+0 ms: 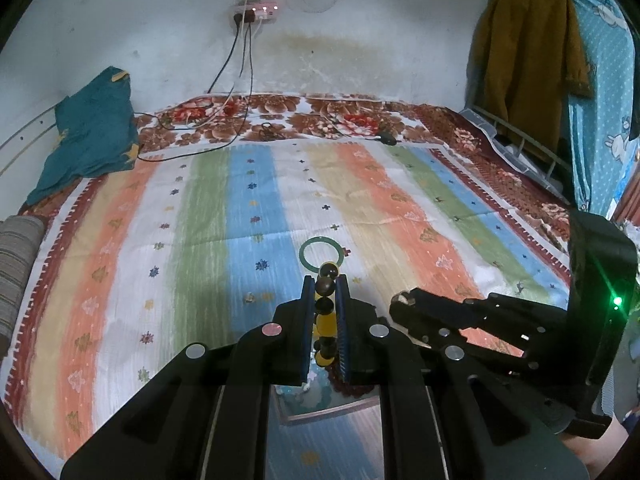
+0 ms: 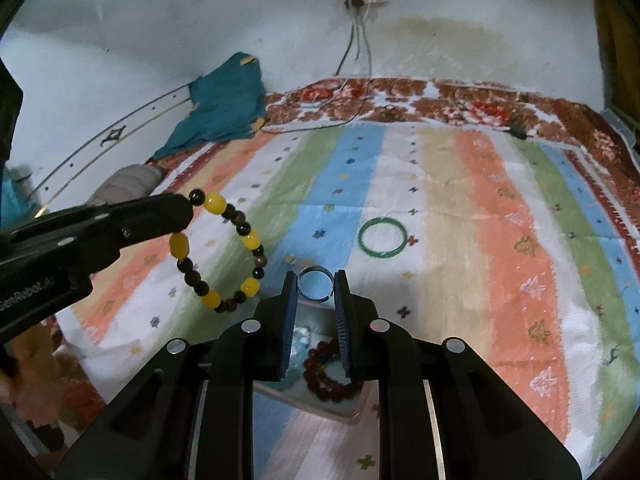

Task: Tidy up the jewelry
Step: 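Carry the bracelet and ring back over the silver tin, then open both grippers to drop the bracelet and ring into the tin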

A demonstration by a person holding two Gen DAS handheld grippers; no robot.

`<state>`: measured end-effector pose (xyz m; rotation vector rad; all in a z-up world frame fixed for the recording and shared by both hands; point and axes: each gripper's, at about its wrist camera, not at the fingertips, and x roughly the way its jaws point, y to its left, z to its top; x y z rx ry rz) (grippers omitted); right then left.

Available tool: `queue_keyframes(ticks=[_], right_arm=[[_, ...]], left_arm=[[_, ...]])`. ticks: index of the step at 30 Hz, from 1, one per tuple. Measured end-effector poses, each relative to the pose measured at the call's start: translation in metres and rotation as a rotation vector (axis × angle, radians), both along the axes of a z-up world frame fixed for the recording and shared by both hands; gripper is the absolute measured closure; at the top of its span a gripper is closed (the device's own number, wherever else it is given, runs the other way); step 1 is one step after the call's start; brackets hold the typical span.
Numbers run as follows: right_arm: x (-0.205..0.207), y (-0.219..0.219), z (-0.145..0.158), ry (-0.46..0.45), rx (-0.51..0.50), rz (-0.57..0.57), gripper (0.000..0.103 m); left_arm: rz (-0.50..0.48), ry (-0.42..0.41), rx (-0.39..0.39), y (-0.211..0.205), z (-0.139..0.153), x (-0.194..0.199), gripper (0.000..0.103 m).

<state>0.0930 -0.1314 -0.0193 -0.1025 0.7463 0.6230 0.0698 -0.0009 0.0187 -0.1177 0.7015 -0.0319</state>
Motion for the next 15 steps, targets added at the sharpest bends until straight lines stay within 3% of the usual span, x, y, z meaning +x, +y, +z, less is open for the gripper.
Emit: queue_keyframes(ticks=[6,9,11,15], right_arm=[[-0.002,0.006,-0.007,0.041,-0.002,0.033,0.084],[0.002,0.006,-0.010,0.062,-0.010,0.032,0.074],[0.005,0.003,-0.012,0.066,-0.015,0.015,0.060],[0.013,-0.004,-0.015,0.077,-0.027,-0.021,0.057]], left_arm=[[0.011,0.014,-0.012,0.003,-0.002,-0.002,0.093],[0.022,0.031,0.004,0.004,-0.003,-0.001,0.084],[0.030,0.039,0.006,0.006,-0.004,0.000,0.077],[0.041,0.043,0.000,0.012,-0.004,0.002,0.075]])
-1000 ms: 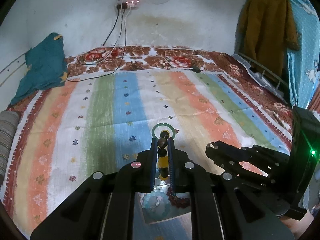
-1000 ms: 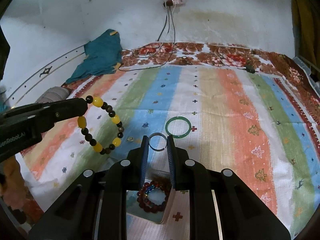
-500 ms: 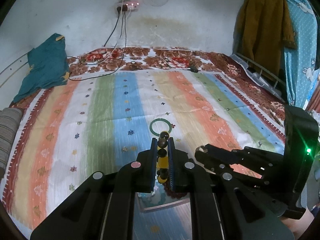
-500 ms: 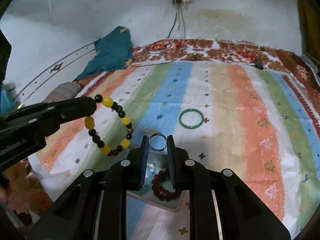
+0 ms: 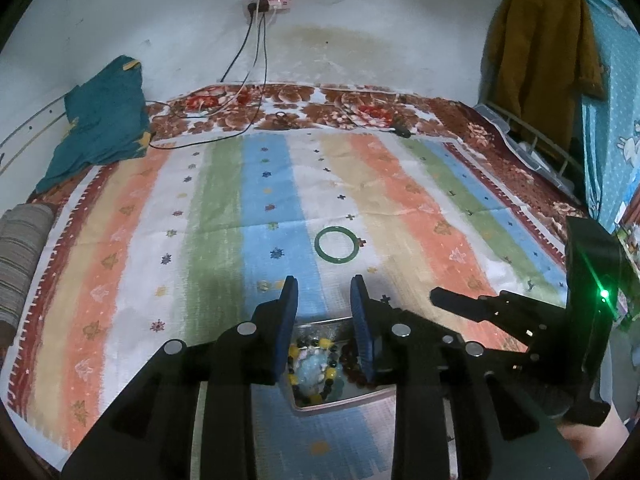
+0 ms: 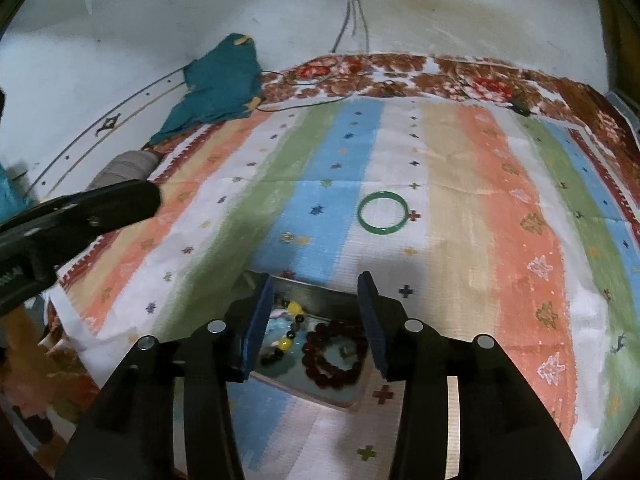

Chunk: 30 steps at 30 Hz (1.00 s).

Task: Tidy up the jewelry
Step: 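Open both grippers to drop the bracelet and ring into the tin, then move both open grippers toward the green bangle and small charm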

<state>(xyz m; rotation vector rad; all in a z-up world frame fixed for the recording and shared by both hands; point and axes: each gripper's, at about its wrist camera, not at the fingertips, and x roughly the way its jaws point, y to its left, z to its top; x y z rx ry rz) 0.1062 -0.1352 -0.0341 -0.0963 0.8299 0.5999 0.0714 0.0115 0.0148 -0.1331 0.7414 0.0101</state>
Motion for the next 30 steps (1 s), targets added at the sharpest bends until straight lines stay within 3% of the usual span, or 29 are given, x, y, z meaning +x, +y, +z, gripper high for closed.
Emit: queue_keyframes(ticks=[4,10,23,30], right_arm=[[0.006,-0.004,-0.001,-0.001,-0.006,-0.022,0.053],[0.015,-0.009,-0.003,0.005,-0.017,-0.041,0.048],[0.036,-0.015,-0.005,0.032,-0.001,-0.090,0.040],[0.045,-0.016,-0.005,0.026,-0.002,-0.105,0.035]], left_arm=[[0.004,0.012,0.003,0.003,-0.001,0.002,0.068],[0.002,0.051,0.005,0.008,-0.007,0.007,0.067],[0.026,0.130,0.031,0.019,-0.024,0.026,0.056],[0.023,0.140,0.045,0.019,-0.027,0.034,0.052]])
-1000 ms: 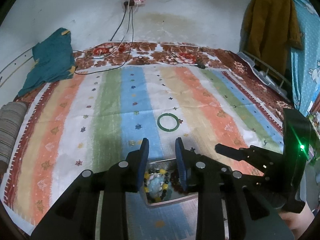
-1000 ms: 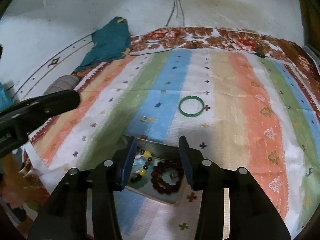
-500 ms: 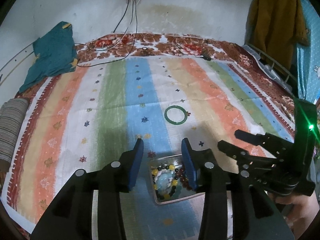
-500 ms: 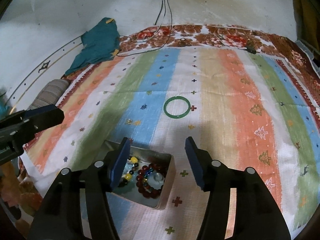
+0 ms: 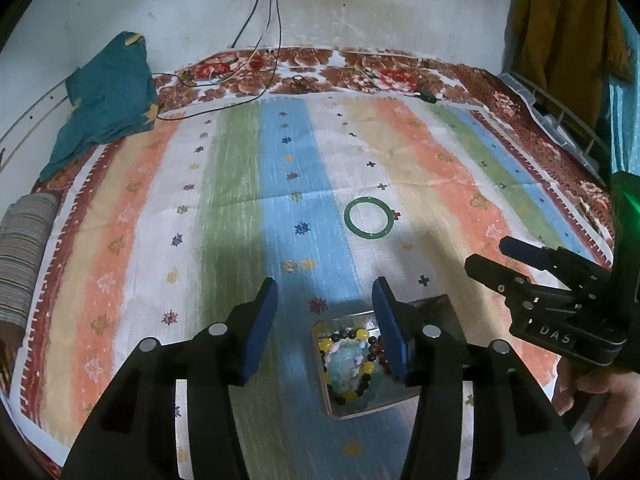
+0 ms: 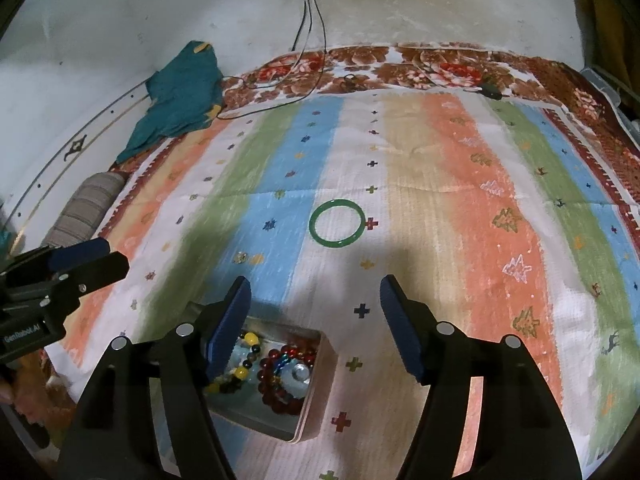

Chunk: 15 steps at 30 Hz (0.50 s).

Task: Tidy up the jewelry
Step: 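Move both open grippers toward the green bangle and small charm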

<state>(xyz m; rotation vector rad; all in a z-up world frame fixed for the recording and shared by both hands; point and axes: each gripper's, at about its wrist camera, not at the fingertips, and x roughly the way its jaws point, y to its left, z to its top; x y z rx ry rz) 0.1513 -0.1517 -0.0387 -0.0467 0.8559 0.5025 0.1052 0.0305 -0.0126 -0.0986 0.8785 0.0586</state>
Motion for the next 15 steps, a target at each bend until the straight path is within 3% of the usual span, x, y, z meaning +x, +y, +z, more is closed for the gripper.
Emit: queue_keyframes(ticks=[15], right_arm=[[0.023,0.007,-0.009,0.010,-0.055,-0.025,0.031]], left_arm=[[0.022,0.082,0.008,0.012,-0.023,0.036,0.048]])
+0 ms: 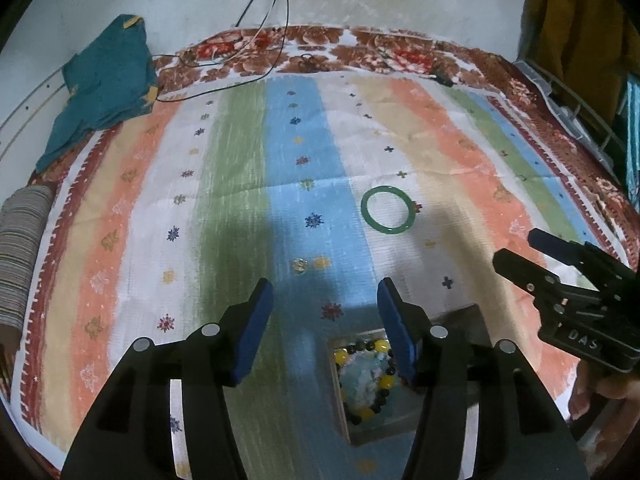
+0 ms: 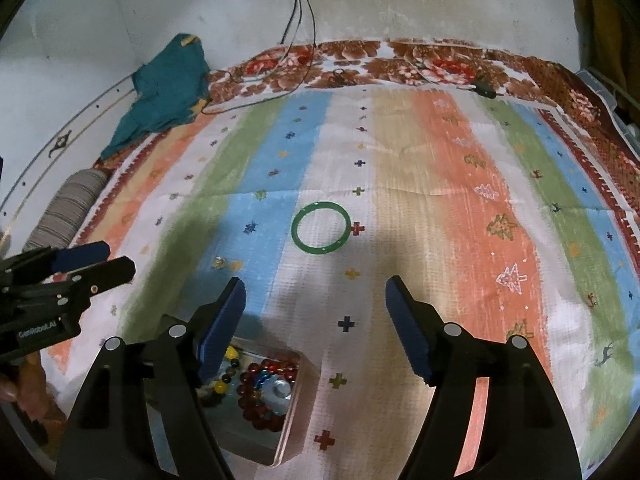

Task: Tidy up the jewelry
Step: 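Move both open grippers toward the green bangle and small charm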

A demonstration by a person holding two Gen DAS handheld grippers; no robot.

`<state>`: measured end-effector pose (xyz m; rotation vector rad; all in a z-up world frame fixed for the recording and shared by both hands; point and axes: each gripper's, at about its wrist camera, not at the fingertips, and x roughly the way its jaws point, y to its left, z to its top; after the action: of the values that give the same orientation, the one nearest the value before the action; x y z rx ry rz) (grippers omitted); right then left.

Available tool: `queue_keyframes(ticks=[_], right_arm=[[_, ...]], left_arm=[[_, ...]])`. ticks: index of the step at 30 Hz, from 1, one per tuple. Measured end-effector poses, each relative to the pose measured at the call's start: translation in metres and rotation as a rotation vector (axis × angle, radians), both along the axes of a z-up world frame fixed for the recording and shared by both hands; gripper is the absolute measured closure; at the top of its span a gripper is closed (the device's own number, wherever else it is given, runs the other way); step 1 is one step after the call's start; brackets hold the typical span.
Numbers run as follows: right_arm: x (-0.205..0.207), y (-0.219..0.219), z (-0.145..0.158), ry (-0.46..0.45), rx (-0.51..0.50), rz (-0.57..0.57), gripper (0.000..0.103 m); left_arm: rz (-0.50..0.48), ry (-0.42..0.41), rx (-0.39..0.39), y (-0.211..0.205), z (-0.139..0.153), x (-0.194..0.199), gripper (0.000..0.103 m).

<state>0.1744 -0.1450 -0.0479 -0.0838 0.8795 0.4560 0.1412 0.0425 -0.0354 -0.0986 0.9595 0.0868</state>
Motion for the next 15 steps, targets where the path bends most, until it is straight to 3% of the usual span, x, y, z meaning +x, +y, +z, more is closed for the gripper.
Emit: queue_keyframes(ticks=[15], right_arm=[[0.032,0.009,-0.015,0.025,-0.014,-0.014,0.026]], left_arm=[[0.002,0.081,0.025,0.008,-0.032,0.036,0.046]])
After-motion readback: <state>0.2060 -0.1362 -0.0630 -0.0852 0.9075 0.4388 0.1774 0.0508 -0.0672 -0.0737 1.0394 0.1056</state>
